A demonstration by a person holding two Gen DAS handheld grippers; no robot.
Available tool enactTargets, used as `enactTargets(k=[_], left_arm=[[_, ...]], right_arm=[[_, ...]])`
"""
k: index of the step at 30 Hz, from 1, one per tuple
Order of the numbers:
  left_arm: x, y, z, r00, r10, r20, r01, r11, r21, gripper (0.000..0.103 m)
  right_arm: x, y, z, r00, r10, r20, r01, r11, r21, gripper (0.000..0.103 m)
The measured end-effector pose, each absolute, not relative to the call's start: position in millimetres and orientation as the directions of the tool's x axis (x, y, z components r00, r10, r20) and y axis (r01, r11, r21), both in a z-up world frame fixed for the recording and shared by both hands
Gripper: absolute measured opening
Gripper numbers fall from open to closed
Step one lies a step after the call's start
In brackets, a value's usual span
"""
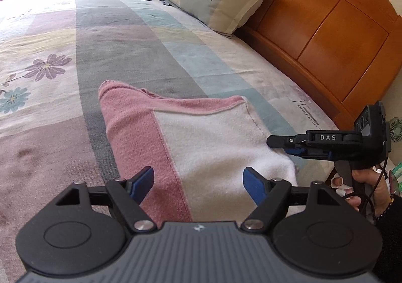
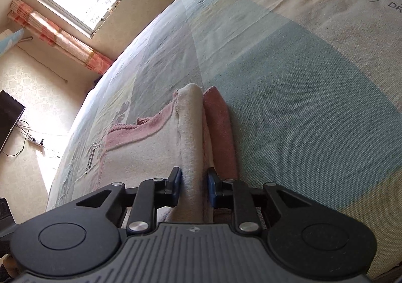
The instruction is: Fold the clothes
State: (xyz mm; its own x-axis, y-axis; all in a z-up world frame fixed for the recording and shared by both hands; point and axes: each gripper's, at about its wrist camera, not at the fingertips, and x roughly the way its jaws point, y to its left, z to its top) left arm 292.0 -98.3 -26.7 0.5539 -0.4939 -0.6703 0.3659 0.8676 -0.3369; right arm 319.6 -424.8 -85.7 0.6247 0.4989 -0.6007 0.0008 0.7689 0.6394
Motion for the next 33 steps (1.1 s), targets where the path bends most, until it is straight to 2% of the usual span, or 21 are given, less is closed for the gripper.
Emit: enactTargets(k=[1,3,6,7,10,17,23,29,30,31,33], left_arm=[[296.7,-103.2,-28.8,0.558,-0.502,-0.661,0.388,0.862,-0.327,0.078],[308.2,-108.6,-37.0,0.556,-0.503,-0.661,0.414,0.858,-0.304,0.078],[326.2,-113.3,-52.9,0.531,-0.503,-0.682,0.406,0.857,-0.317,0.084],[328.3,-114.9,-54.1,0.529,-0.515,-0.674,0.422,0.849,-0.317,0.088],[331.1,-119.3,-52.3,0.531,-0.516,-0.672,0.447,0.845,-0.295,0.090],[344.7,-77.4,-32.4,0.574,-0.557,-0.599,0.390,0.830,-0.398,0.090],[368.8,-85.0,-46.1,0.557,-0.566,-0.608,0.394,0.824,-0.406,0.090],[405.3,-115.3,-61.8,0.553,-0.522,-0.649,0.379,0.852,-0.361,0.089],[408.1,-118.7,-59.8,0.556,-0.523,-0.646,0.386,0.851,-0.356,0.089],[408.5,-120.6,-55.8,0.558,-0.526,-0.642,0.395,0.849,-0.352,0.089],[399.1,-119.7,-41.2,0.594,-0.519,-0.615,0.417,0.852,-0.316,0.089]], right_arm=[[316.1,-424.6,-79.1,0.647,0.461,-0.608,0.009,0.792,0.611,0.039],[307.3,-424.2,-61.3,0.692,0.414,-0.592,-0.005,0.822,0.569,0.042],[298.9,-418.9,-34.7,0.734,0.437,-0.520,-0.101,0.827,0.552,0.057],[301.6,-413.4,-25.5,0.737,0.455,-0.500,-0.146,0.829,0.539,0.058],[315.3,-394.1,-14.3,0.721,0.485,-0.495,-0.240,0.845,0.479,0.059],[362.0,-374.4,-49.5,0.652,0.479,-0.588,-0.244,0.867,0.434,0.058],[362.7,-334.1,-60.0,0.635,0.327,-0.700,-0.313,0.937,0.153,0.044],[338.6,-345.3,-68.1,0.675,0.251,-0.694,-0.243,0.963,0.112,0.044],[335.7,-350.2,-71.0,0.674,0.232,-0.701,-0.216,0.970,0.113,0.044],[335.0,-356.6,-75.8,0.661,0.210,-0.720,-0.179,0.977,0.120,0.059],[329.1,-370.9,-80.3,0.666,0.228,-0.710,-0.130,0.973,0.190,0.063]])
